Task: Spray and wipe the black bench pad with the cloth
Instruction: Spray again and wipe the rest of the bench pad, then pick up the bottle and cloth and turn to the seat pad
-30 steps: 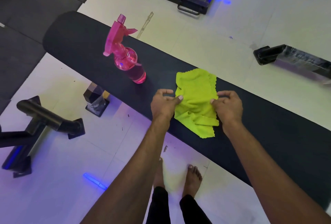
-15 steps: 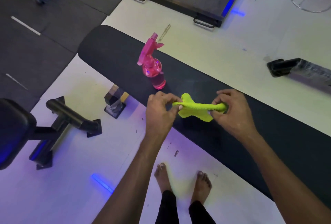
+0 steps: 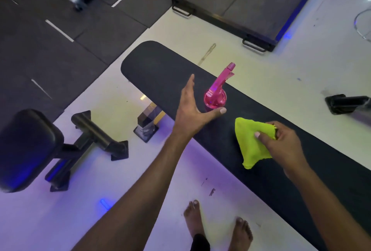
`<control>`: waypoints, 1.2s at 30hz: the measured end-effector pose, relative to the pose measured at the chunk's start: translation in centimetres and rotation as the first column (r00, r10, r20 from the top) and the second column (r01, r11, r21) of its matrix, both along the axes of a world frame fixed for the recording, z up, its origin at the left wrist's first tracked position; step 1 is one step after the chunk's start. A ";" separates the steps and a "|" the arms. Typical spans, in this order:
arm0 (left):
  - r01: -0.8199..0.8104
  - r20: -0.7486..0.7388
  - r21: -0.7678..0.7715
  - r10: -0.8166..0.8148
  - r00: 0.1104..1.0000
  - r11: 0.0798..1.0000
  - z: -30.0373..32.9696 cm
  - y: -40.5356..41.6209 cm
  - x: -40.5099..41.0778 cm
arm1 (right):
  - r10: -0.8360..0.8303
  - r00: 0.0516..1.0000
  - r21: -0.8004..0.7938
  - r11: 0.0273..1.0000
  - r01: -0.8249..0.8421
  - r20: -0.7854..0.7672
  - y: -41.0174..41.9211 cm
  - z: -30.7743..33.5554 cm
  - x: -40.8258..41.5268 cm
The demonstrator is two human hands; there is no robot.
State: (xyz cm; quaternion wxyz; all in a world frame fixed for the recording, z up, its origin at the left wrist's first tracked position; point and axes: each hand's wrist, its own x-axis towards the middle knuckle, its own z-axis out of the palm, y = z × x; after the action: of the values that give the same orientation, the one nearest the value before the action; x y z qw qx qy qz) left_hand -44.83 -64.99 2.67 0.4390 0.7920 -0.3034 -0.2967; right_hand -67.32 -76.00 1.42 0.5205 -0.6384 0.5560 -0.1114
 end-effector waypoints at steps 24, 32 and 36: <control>-0.199 0.038 -0.454 0.242 0.970 0.868 14.9 5.8 4.1 | 0.022 0.979 -0.096 0.995 -0.002 0.205 5.7 14.4 11.9; -0.427 -0.014 -0.494 0.484 0.875 0.757 28.0 16.8 8.3 | 0.247 0.905 -0.129 0.968 -0.215 0.346 12.3 28.2 20.4; -0.553 -0.030 -0.463 0.611 0.791 0.693 32.3 21.8 10.6 | 0.354 0.856 -0.125 0.935 -0.332 0.377 14.8 32.1 24.4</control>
State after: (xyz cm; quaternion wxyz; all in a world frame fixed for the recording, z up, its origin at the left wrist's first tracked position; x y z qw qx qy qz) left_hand -34.19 -43.20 34.94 0.6602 0.7408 -0.1234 -0.0132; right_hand -42.90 -61.18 33.54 0.6150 -0.7058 0.3141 -0.1580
